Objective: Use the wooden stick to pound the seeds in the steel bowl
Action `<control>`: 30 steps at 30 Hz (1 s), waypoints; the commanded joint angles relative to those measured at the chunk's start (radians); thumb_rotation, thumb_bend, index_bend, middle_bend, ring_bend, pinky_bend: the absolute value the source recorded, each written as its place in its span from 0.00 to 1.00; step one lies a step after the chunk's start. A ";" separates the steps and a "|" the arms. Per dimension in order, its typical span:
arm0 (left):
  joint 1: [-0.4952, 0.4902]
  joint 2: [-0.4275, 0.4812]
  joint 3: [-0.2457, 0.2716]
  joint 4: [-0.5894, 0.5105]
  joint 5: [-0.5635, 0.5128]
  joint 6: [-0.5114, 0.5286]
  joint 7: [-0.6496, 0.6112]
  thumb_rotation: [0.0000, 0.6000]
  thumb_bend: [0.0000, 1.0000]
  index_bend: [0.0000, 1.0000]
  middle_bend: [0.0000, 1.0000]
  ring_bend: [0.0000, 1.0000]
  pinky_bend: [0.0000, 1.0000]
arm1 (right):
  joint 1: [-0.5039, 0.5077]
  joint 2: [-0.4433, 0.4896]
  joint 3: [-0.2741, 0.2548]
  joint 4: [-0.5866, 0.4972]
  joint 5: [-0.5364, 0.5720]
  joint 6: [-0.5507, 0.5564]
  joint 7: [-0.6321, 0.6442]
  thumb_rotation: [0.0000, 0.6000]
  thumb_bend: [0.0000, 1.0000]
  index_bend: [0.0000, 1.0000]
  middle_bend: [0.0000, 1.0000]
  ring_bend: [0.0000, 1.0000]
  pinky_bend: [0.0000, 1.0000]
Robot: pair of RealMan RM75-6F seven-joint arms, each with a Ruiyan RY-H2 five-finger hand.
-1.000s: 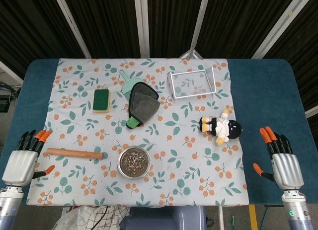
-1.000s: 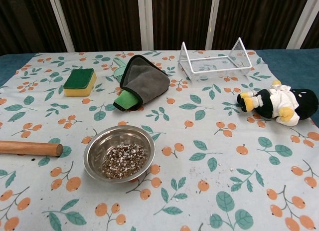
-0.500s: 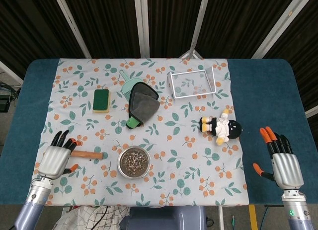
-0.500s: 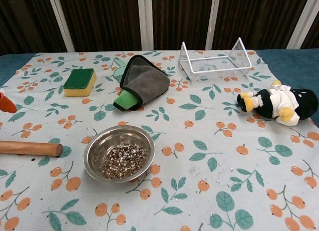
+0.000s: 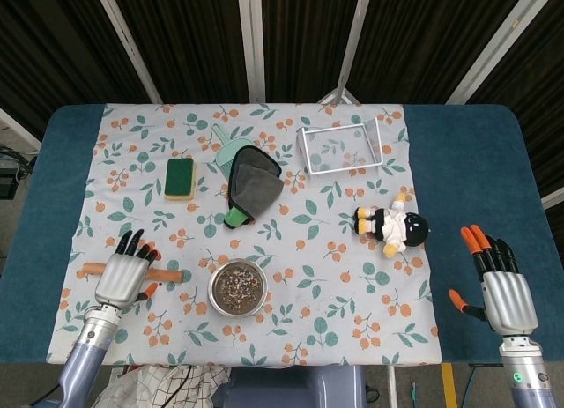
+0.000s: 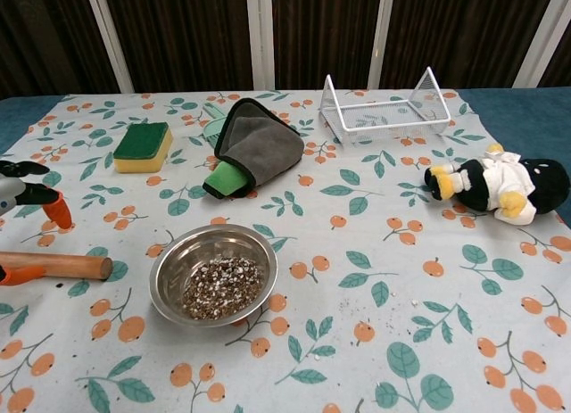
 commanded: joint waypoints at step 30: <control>-0.053 -0.107 0.010 0.104 -0.097 -0.002 0.039 1.00 0.43 0.46 0.47 0.00 0.00 | 0.001 0.001 0.000 -0.002 0.000 -0.001 0.001 1.00 0.27 0.00 0.00 0.00 0.00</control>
